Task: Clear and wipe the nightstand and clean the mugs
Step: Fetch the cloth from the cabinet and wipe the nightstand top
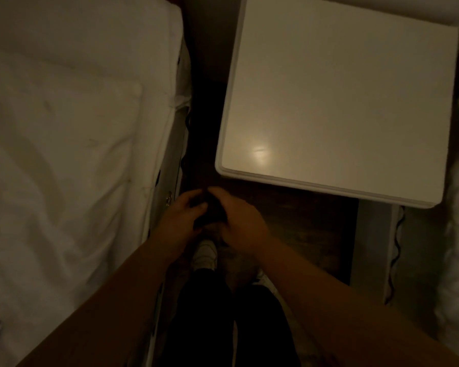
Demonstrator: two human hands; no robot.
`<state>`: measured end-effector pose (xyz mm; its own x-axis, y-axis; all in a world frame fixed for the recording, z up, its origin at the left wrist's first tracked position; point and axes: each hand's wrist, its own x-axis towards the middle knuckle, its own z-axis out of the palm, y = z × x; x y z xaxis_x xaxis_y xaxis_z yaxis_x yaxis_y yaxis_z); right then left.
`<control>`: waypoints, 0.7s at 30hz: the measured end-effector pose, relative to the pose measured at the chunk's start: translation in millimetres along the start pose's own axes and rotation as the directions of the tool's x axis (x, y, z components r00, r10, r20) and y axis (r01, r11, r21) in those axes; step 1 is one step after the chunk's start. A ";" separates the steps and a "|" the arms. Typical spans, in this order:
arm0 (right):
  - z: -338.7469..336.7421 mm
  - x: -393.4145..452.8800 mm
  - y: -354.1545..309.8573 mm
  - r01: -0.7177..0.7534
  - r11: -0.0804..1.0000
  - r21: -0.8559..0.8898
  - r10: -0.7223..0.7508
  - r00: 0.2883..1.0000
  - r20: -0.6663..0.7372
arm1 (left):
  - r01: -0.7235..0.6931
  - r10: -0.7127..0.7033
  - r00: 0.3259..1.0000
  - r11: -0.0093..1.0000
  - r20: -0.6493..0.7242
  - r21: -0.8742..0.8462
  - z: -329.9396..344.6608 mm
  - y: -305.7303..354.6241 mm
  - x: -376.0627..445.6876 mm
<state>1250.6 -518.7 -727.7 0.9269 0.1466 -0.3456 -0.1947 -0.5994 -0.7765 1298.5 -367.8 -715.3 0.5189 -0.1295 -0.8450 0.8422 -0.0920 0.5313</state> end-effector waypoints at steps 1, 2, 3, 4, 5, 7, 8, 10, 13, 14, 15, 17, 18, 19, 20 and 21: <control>1.1 0.8 -12.8 -0.065 0.983 0.171 0.074 0.996 -0.049 | -0.012 0.010 1.000 0.997 -0.017 -0.072 -1.8 4.1 -2.2; 1.0 4.9 -26.3 -0.100 0.951 0.291 0.133 0.987 -0.094 | -0.027 0.024 0.999 0.987 -0.024 -0.157 -5.2 10.7 -4.2; -1.1 7.4 -35.7 -0.116 0.932 0.344 0.180 0.971 -0.160 | -0.044 0.043 0.999 0.973 -0.009 -0.227 -5.5 16.9 -6.5; -4.8 8.7 -41.6 -0.136 0.916 0.377 0.229 0.950 -0.213 | -0.053 0.063 0.998 0.960 0.028 -0.276 -4.2 22.3 -8.2; -9.2 12.5 -48.4 -0.163 0.882 0.443 0.281 0.935 -0.214 | -0.059 0.082 0.995 0.949 0.063 -0.311 -6.8 28.3 -11.0; -19.4 18.8 -61.6 -0.229 0.673 0.703 0.403 0.911 -0.089 | -0.039 0.096 0.984 0.937 0.151 -0.347 -10.5 40.7 -20.9; -25.1 22.0 -66.6 -0.239 0.505 0.829 0.439 0.899 -0.008 | -0.029 0.098 0.980 0.933 0.176 -0.360 -11.9 46.4 -25.5; -34.2 27.8 -74.1 -0.211 0.226 0.951 0.446 0.890 0.091 | -0.085 0.153 0.973 0.932 0.170 -0.353 -14.0 53.8 -32.6; -43.9 28.5 -84.5 -0.222 0.098 0.970 0.392 0.905 0.167 | -0.277 0.302 0.951 0.926 0.062 -0.257 -18.0 55.2 -41.5; -46.3 27.7 -88.7 -0.254 0.083 0.964 0.370 0.906 0.207 | -0.322 0.332 0.943 0.917 0.002 -0.235 -19.5 55.2 -44.9; -48.0 27.1 -92.4 -0.292 0.074 0.954 0.343 0.905 0.250 | -0.356 0.353 0.934 0.906 -0.056 -0.231 -20.9 54.9 -50.0; -51.7 24.8 -102.6 -0.337 0.068 0.939 0.288 0.908 0.304 | -0.431 0.399 0.902 0.851 -0.167 -0.298 -23.0 52.2 -66.2; -53.1 23.4 -109.0 -0.348 0.069 0.935 0.274 0.908 0.318 | -0.468 0.418 0.883 0.816 -0.212 -0.340 -24.2 48.9 -75.9; -53.7 22.2 -114.6 -0.349 0.087 0.933 0.277 0.908 0.314 | -0.494 0.433 0.869 0.786 -0.241 -0.372 -25.8 45.4 -86.6; -52.2 19.4 -124.9 -0.341 0.136 0.930 0.280 0.914 0.294 | -0.520 0.441 0.853 0.765 -0.279 -0.380 -29.6 40.6 -98.8; -50.2 15.5 -135.1 -0.314 0.240 0.918 0.257 0.933 0.252 | -0.551 0.451 0.831 0.744 -0.325 -0.378 -33.9 35.7 -112.4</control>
<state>1307.4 -475.0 -601.7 0.7337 0.1813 -0.6548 -0.6329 0.5329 -0.5616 1275.3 -323.0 -603.5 0.8586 0.1721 -0.4830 0.3958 0.3762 0.8377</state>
